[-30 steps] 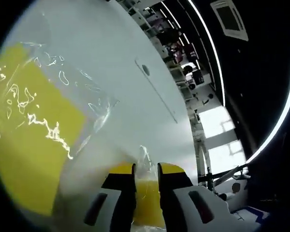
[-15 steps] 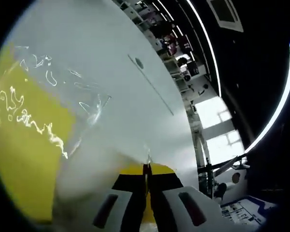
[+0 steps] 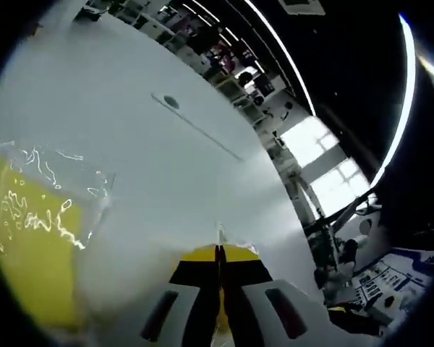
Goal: Compare the silicone blocks by pressing each to a similar depth, holding the contact briefly, and releasing to observe deformation and rebound differences across the visible hardness samples.
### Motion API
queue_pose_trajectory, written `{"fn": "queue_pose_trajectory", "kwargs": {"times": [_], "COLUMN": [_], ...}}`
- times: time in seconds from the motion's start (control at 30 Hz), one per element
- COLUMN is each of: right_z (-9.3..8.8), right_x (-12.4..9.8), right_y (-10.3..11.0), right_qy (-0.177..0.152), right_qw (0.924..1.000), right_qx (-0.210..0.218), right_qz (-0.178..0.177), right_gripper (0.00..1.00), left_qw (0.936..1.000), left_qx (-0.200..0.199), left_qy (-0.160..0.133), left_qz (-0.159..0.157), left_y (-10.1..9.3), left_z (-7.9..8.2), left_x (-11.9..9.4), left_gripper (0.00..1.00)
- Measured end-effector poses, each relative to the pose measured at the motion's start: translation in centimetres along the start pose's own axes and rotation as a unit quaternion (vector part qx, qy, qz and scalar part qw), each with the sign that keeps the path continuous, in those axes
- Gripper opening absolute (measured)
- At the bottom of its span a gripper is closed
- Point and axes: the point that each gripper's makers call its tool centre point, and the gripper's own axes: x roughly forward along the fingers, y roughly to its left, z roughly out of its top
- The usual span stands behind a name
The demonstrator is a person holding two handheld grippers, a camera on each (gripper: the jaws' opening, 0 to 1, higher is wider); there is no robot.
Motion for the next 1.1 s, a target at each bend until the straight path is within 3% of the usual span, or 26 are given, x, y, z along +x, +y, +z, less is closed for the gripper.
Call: {"fn": "queue_pose_trajectory", "kwargs": {"times": [0.07,0.17,0.23,0.37,0.6,1.1], "right_z": [0.0,0.1,0.1,0.5,1.3,2.5], "right_x": [0.0,0.1,0.2,0.1,-0.4,-0.6], "right_y": [0.1,0.4,0.7,1.3,2.1,4.4], "right_qy": [0.000,0.005,0.010,0.012,0.004,-0.005], "right_qw": [1.0000,1.0000,0.9998,0.9996,0.9993,0.9979], "right_qx": [-0.002,-0.008,-0.017,-0.025,-0.035,-0.061], "right_qz": [0.000,0.001,0.002,0.008,0.009,0.022], "right_gripper": [0.80,0.81,0.80,0.80,0.80,0.81], "left_qw": [0.9996,0.9992,0.9984,0.9980,0.9928,0.9893], "left_qx": [0.024,0.028,0.009,0.009,-0.004,0.016], "left_qy": [-0.001,0.000,0.006,0.009,0.007,-0.004], "left_qz": [-0.014,-0.029,-0.055,-0.061,-0.119,-0.145], "left_y": [-0.9,-2.3,-3.3,-3.7,-7.1,-9.7], "left_z": [0.2,0.2,0.1,0.2,0.2,1.0], "left_x": [-0.3,-0.8,-1.1,-1.6,-3.2,-8.3], "left_gripper": [0.00,0.00,0.00,0.00,0.00,0.00]}}
